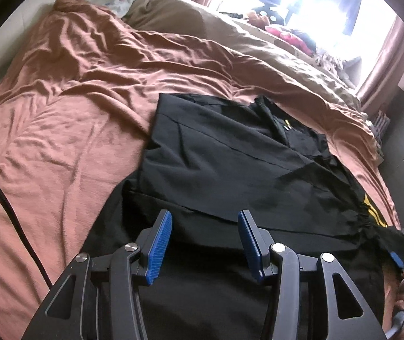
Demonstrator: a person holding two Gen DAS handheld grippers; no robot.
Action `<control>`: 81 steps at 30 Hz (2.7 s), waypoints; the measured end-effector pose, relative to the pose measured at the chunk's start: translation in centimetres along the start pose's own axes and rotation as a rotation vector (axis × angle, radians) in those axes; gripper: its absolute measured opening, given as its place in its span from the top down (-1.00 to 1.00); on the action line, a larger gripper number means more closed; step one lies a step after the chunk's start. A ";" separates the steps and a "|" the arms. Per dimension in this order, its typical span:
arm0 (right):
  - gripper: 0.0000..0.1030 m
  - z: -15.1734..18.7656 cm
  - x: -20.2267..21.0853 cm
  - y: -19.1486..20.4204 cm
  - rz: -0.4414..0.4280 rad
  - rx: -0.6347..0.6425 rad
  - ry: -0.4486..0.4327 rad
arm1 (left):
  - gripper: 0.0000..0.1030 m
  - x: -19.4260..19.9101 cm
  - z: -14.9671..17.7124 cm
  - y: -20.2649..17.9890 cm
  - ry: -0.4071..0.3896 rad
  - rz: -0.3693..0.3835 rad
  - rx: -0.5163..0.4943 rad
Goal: Fold large clothes
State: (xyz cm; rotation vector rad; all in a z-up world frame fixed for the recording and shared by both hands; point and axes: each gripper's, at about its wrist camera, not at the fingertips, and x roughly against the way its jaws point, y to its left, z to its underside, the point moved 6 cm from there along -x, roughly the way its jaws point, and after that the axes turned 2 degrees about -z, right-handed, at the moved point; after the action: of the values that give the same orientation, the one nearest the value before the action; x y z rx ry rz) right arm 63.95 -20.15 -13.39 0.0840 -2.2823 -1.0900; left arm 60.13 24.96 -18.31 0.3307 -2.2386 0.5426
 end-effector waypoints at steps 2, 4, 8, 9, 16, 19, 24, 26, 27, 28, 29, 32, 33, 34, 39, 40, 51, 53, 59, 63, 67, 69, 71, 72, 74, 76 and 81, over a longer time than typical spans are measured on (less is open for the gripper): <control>-0.49 -0.4 2.0 -1.6 0.022 -0.039 -0.046 | 0.00 0.1 0.1 -0.3 0.000 0.009 0.004; -0.49 -0.7 3.1 -2.9 0.036 -0.073 -0.079 | -0.05 0.2 0.1 -0.5 -0.001 0.013 0.005; -0.49 -1.9 4.7 -6.2 0.090 -0.132 -0.150 | -0.29 0.5 0.2 -1.0 -0.019 0.011 -0.003; -0.49 -2.1 4.8 -6.8 0.099 -0.139 -0.158 | -0.29 0.6 0.2 -1.1 -0.023 0.009 -0.006; -0.40 -4.1 3.6 -9.2 0.167 -0.119 -0.224 | -0.30 0.2 0.5 -1.2 -0.020 -0.010 -0.006; -0.29 -4.9 2.8 -10.1 0.198 -0.112 -0.245 | -0.30 0.2 0.5 -1.1 -0.026 -0.028 -0.015; 0.51 -4.7 2.6 -10.8 0.112 -0.172 -0.224 | -0.30 0.1 0.4 -0.7 -0.032 -0.049 -0.001; 0.91 -4.9 2.5 -9.9 0.070 -0.157 -0.243 | -0.30 0.0 0.5 -0.7 -0.028 -0.048 0.002; 0.99 -4.9 2.7 -9.3 0.065 -0.139 -0.259 | -0.30 0.1 0.6 -0.7 -0.025 -0.046 -0.001; 1.00 -4.9 3.1 -8.3 0.061 -0.110 -0.282 | -0.30 0.1 0.6 -0.8 -0.026 -0.044 -0.003; 1.00 -4.8 3.5 -7.3 0.044 -0.078 -0.308 | -0.30 0.2 0.6 -0.9 -0.027 -0.042 -0.004; 1.00 -3.9 4.9 -3.1 -0.011 0.022 -0.359 | -0.30 0.7 0.4 -0.9 -0.037 -0.021 0.013; 1.00 -3.5 5.0 -2.0 -0.036 0.040 -0.357 | -0.30 0.8 0.4 -1.0 -0.038 -0.011 0.019; 1.00 -2.8 5.1 -0.4 -0.072 0.061 -0.349 | -0.30 0.9 0.4 -1.1 -0.038 -0.005 0.021; 1.00 0.4 5.8 5.0 -0.160 0.137 -0.333 | -0.30 1.4 0.2 -1.2 -0.043 0.022 0.032; 1.00 1.0 6.0 6.0 -0.180 0.145 -0.329 | -0.30 1.5 0.1 -1.1 -0.046 0.032 0.041; 1.00 8.1 5.9 15.8 -0.363 0.252 -0.235 | -0.30 2.6 -0.4 -0.3 -0.056 0.118 0.121; 1.00 9.1 4.6 17.1 -0.377 0.281 -0.208 | -0.30 2.8 -0.5 -0.1 -0.058 0.130 0.130; 1.00 10.2 0.2 18.2 -0.408 0.320 -0.104 | -0.30 3.4 -1.0 1.0 -0.069 0.154 0.177; 1.00 10.0 -3.3 18.9 -0.403 0.368 -0.007 | -0.30 3.5 -1.1 1.6 -0.071 0.157 0.202; 1.00 10.9 -6.2 18.8 -0.343 0.453 0.130 | -0.30 3.4 -1.2 1.6 -0.070 0.158 0.205; 1.00 10.7 -8.5 20.3 -0.276 0.504 0.207 | -0.30 3.4 -1.2 1.6 -0.070 0.158 0.200; 0.97 11.2 -9.8 20.3 -0.209 0.540 0.277 | -0.30 3.3 -1.2 1.5 -0.070 0.153 0.193; 0.97 11.4 -10.4 20.4 -0.178 0.558 0.309 | -0.30 3.2 -1.1 1.4 -0.069 0.152 0.191; 0.94 11.7 -10.7 20.4 -0.133 0.596 0.360 | -0.30 3.1 -1.0 1.4 -0.066 0.148 0.187; 0.91 11.9 -11.5 20.9 -0.093 0.643 0.402 | -0.30 3.1 -1.0 1.4 -0.065 0.143 0.185; -0.43 12.9 -9.3 21.6 -0.142 0.756 0.491 | -0.30 3.0 -0.9 1.2 -0.063 0.141 0.183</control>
State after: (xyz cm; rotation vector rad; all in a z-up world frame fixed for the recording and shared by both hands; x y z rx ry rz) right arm 68.73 5.81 -8.50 0.7332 -2.1132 -0.1696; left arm 58.29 26.33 -15.83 0.2878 -2.2897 0.8252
